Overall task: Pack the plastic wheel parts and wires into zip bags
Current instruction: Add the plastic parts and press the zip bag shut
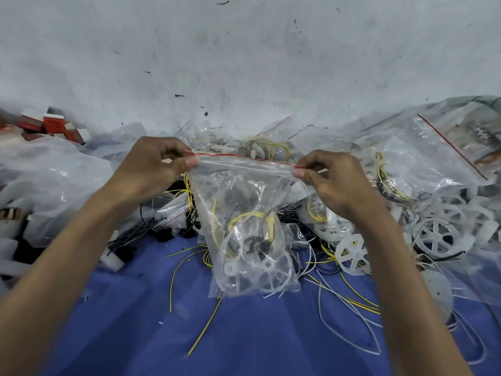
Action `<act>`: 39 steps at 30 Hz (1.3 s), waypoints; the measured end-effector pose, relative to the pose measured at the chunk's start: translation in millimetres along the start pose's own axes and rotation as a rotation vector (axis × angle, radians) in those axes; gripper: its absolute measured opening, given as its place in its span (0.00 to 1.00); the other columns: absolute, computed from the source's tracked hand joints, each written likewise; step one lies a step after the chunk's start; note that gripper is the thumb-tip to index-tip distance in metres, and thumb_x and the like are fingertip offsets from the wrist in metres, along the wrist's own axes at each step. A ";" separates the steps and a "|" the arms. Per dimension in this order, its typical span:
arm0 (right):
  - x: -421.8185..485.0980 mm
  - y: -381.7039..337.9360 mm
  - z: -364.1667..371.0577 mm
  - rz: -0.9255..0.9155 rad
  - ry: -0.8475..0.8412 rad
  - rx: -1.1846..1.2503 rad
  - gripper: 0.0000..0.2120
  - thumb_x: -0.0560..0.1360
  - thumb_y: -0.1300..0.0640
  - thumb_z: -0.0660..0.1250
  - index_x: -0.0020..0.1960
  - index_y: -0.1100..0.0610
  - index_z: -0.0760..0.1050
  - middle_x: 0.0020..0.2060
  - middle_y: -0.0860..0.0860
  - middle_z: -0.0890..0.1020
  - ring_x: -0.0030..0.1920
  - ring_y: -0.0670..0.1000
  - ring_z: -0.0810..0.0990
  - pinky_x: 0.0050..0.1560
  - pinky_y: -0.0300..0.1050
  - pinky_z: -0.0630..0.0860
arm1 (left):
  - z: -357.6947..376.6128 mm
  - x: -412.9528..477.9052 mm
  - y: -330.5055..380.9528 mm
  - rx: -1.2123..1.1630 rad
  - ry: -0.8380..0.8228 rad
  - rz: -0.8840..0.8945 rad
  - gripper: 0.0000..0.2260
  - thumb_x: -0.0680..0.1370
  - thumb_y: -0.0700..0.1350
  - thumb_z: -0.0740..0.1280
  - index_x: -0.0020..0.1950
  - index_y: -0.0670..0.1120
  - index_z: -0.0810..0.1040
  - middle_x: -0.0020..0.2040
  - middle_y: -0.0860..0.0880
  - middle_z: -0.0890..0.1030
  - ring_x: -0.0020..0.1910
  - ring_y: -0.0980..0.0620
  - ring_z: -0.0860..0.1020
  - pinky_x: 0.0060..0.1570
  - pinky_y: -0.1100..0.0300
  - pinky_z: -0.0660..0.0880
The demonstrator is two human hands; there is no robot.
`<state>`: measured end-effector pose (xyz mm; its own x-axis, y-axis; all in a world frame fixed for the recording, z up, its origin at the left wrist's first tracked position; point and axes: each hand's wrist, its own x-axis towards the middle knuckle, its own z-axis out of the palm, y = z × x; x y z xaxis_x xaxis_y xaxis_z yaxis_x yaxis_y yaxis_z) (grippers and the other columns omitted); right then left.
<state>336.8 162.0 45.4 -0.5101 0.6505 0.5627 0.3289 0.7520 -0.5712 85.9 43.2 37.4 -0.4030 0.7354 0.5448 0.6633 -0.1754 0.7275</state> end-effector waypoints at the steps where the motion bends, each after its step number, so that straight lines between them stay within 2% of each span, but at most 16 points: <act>1: 0.3 -0.7 1.5 -0.028 0.027 -0.049 0.02 0.74 0.61 0.69 0.44 0.59 0.80 0.34 0.47 0.79 0.35 0.44 0.77 0.38 0.34 0.73 | 3.6 -0.2 2.3 0.047 0.045 0.022 0.10 0.74 0.40 0.71 0.36 0.53 0.78 0.37 0.52 0.79 0.34 0.57 0.75 0.39 0.69 0.69; 3: 1.1 -1.2 1.3 -0.059 0.087 -0.104 0.02 0.74 0.63 0.68 0.44 0.60 0.80 0.33 0.49 0.79 0.37 0.51 0.78 0.40 0.40 0.73 | 9.4 -1.4 8.2 0.092 0.097 0.067 0.10 0.75 0.39 0.70 0.37 0.53 0.76 0.37 0.52 0.77 0.27 0.61 0.72 0.29 0.74 0.65; 4: 1.3 -1.1 -0.6 -0.063 0.110 -0.095 0.02 0.74 0.63 0.68 0.44 0.59 0.80 0.32 0.48 0.79 0.37 0.51 0.79 0.39 0.38 0.73 | 11.0 -2.3 10.5 0.097 0.107 0.083 0.10 0.75 0.39 0.70 0.38 0.52 0.76 0.37 0.52 0.77 0.27 0.61 0.72 0.28 0.75 0.64; 7: -0.3 -1.9 -6.3 -0.075 0.063 -0.052 0.02 0.72 0.58 0.71 0.45 0.53 0.79 0.35 0.40 0.79 0.41 0.44 0.80 0.43 0.25 0.71 | 10.0 -6.1 17.3 0.047 0.069 0.136 0.09 0.75 0.38 0.69 0.39 0.52 0.76 0.39 0.52 0.79 0.34 0.63 0.76 0.35 0.76 0.68; 9: -1.7 -3.0 -6.0 -0.088 0.000 -0.025 0.05 0.71 0.56 0.71 0.47 0.54 0.81 0.39 0.43 0.82 0.45 0.44 0.81 0.52 0.34 0.75 | 7.7 -9.8 21.2 -0.017 0.002 0.160 0.09 0.75 0.38 0.69 0.40 0.52 0.76 0.40 0.53 0.79 0.36 0.64 0.77 0.40 0.71 0.71; 11: -2.7 -5.4 -3.6 -0.088 -0.020 0.017 0.05 0.72 0.57 0.71 0.47 0.56 0.82 0.43 0.51 0.83 0.47 0.50 0.81 0.54 0.46 0.77 | 5.0 -12.3 24.9 -0.079 -0.064 0.162 0.06 0.74 0.39 0.69 0.41 0.50 0.77 0.41 0.53 0.80 0.39 0.63 0.78 0.44 0.70 0.73; 13: -2.9 -8.2 -2.0 -0.085 -0.017 0.035 0.03 0.72 0.57 0.71 0.45 0.54 0.81 0.43 0.52 0.83 0.47 0.51 0.81 0.53 0.49 0.77 | 2.1 -14.0 28.2 -0.121 -0.128 0.145 0.02 0.72 0.44 0.69 0.43 0.49 0.77 0.41 0.56 0.82 0.42 0.65 0.80 0.45 0.72 0.74; 15: -2.5 -9.9 -2.7 -0.083 -0.005 0.043 0.03 0.72 0.58 0.71 0.43 0.51 0.79 0.41 0.51 0.83 0.45 0.51 0.80 0.52 0.50 0.77 | 1.5 -15.3 31.8 -0.075 -0.154 0.128 0.07 0.68 0.51 0.69 0.43 0.51 0.79 0.41 0.58 0.84 0.42 0.65 0.80 0.45 0.71 0.75; 18: -1.7 -11.6 -6.9 -0.103 0.029 0.016 0.09 0.72 0.60 0.71 0.39 0.47 0.76 0.36 0.46 0.81 0.40 0.45 0.79 0.48 0.43 0.77 | 5.4 -18.5 39.8 0.013 -0.130 0.161 0.08 0.65 0.54 0.70 0.41 0.53 0.80 0.38 0.57 0.84 0.38 0.64 0.80 0.41 0.66 0.76; 21: -3.5 -16.2 -13.6 -0.114 0.051 0.013 0.13 0.72 0.60 0.71 0.36 0.43 0.74 0.33 0.41 0.78 0.36 0.39 0.75 0.40 0.33 0.73 | 8.4 -21.1 46.3 -0.015 -0.081 0.227 0.07 0.66 0.52 0.71 0.39 0.50 0.79 0.36 0.55 0.82 0.35 0.64 0.79 0.36 0.69 0.74; 24: -6.9 -20.9 -25.1 -0.131 0.038 0.039 0.08 0.71 0.56 0.72 0.37 0.44 0.77 0.34 0.41 0.81 0.38 0.42 0.80 0.41 0.35 0.75 | 8.1 -21.6 48.7 -0.064 -0.090 0.228 0.11 0.68 0.49 0.75 0.38 0.44 0.77 0.35 0.48 0.81 0.35 0.59 0.78 0.38 0.61 0.73; 27: -9.7 -23.6 -31.3 -0.110 -0.083 0.098 0.02 0.69 0.52 0.73 0.42 0.49 0.82 0.37 0.44 0.84 0.43 0.42 0.82 0.45 0.37 0.78 | 8.2 -23.2 50.3 -0.168 -0.128 0.176 0.09 0.68 0.46 0.73 0.37 0.43 0.76 0.34 0.46 0.80 0.33 0.58 0.77 0.37 0.65 0.72; 30: -8.3 -24.6 -24.0 -0.102 -0.125 0.130 0.06 0.68 0.53 0.73 0.44 0.53 0.82 0.37 0.41 0.83 0.41 0.35 0.80 0.41 0.27 0.73 | 8.8 -24.3 51.6 -0.234 -0.130 0.166 0.07 0.67 0.44 0.71 0.36 0.43 0.76 0.34 0.44 0.79 0.34 0.57 0.77 0.37 0.68 0.72; 32: -6.5 -27.3 -18.5 -0.129 -0.089 0.129 0.03 0.68 0.55 0.73 0.42 0.52 0.82 0.34 0.39 0.82 0.37 0.34 0.79 0.39 0.25 0.70 | 8.0 -24.7 52.9 -0.225 -0.121 0.160 0.07 0.66 0.44 0.72 0.36 0.43 0.76 0.35 0.44 0.80 0.35 0.55 0.77 0.37 0.67 0.72; 35: -6.3 -28.8 -18.2 -0.167 -0.060 0.175 0.05 0.68 0.57 0.74 0.38 0.48 0.80 0.30 0.39 0.81 0.34 0.35 0.78 0.38 0.27 0.69 | 4.5 -26.0 54.2 -0.168 -0.124 0.117 0.09 0.65 0.49 0.72 0.39 0.44 0.79 0.38 0.47 0.84 0.39 0.55 0.80 0.43 0.62 0.75; 39: -8.2 -30.5 -19.0 -0.124 -0.094 0.239 0.03 0.67 0.55 0.74 0.41 0.50 0.82 0.34 0.41 0.83 0.39 0.39 0.81 0.42 0.29 0.73 | 7.9 -28.6 59.4 -0.092 -0.108 0.132 0.10 0.65 0.53 0.71 0.40 0.49 0.82 0.37 0.55 0.84 0.35 0.65 0.78 0.36 0.73 0.71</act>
<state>346.0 135.8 69.6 -0.6101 0.5340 0.5853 0.0688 0.7716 -0.6323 141.8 17.0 61.8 -0.2430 0.7670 0.5939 0.6438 -0.3304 0.6902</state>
